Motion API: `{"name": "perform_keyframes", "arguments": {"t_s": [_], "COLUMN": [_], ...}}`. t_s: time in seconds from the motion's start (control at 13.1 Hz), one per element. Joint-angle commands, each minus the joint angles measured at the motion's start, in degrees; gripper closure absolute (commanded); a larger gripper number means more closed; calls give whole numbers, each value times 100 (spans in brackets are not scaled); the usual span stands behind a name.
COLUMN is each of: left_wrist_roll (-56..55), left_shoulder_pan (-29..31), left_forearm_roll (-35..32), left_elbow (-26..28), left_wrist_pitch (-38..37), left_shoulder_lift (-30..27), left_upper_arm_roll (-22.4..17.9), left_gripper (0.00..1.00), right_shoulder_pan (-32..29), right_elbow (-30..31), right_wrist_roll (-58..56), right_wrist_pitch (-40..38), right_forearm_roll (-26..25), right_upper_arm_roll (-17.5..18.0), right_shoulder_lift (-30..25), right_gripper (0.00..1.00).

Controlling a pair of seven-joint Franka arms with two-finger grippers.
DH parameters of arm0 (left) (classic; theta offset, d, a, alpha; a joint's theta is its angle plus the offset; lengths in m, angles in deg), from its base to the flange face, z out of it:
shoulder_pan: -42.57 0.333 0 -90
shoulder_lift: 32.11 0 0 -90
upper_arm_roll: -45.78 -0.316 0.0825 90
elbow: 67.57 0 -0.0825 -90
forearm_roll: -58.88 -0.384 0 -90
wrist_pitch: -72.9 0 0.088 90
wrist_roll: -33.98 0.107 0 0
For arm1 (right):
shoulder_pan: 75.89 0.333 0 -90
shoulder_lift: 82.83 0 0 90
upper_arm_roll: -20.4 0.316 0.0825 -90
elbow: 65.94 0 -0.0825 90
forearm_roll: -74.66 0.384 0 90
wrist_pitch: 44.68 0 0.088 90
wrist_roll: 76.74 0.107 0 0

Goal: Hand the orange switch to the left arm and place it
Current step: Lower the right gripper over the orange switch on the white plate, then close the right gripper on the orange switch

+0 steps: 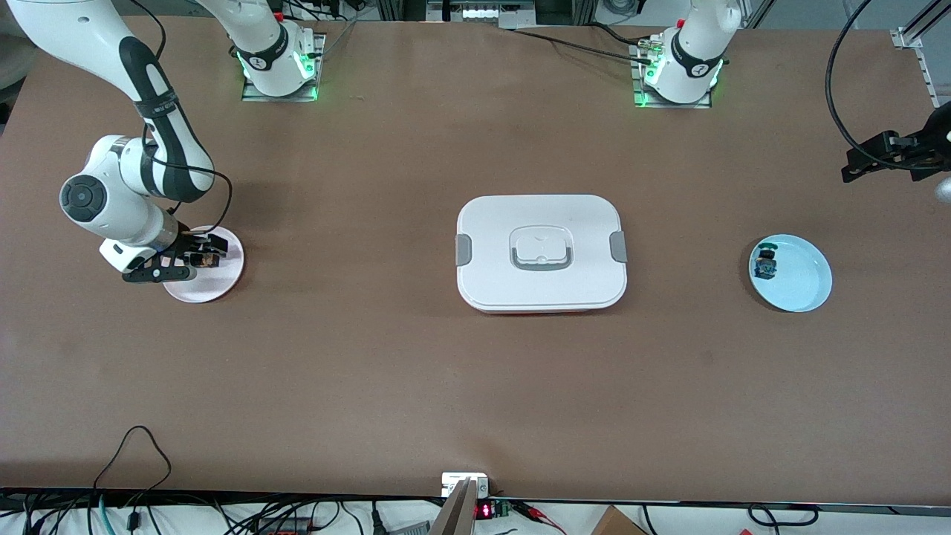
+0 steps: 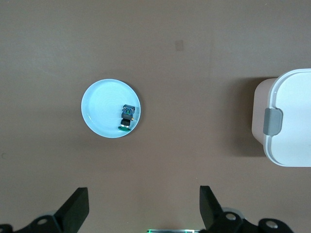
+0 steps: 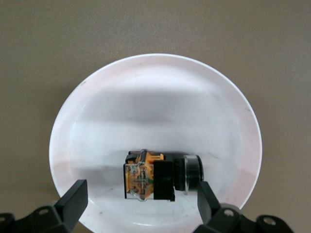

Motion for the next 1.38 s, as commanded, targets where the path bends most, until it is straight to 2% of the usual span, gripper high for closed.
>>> {"name": "perform_keyframes", "arguments": {"t_s": [0.0, 1.3], "left_wrist_roll": [101, 101], "left_shoulder_pan": [6, 15], "left_forearm_roll": [-26, -17], "left_elbow": [-34, -25], "left_wrist_pitch": [24, 24], "left_shoulder_lift": [11, 63], "left_upper_arm_roll": [25, 25], "left_gripper": [0, 0], "right_shoulder_pan": [-85, -235], "right_elbow": [78, 43], "right_wrist_roll": [-148, -429], "right_wrist_pitch": [98, 370], "right_forearm_roll": [-64, -11], "right_upper_arm_roll": [42, 78], "right_shoulder_lift": [-53, 343], "right_gripper": [0, 0]}}
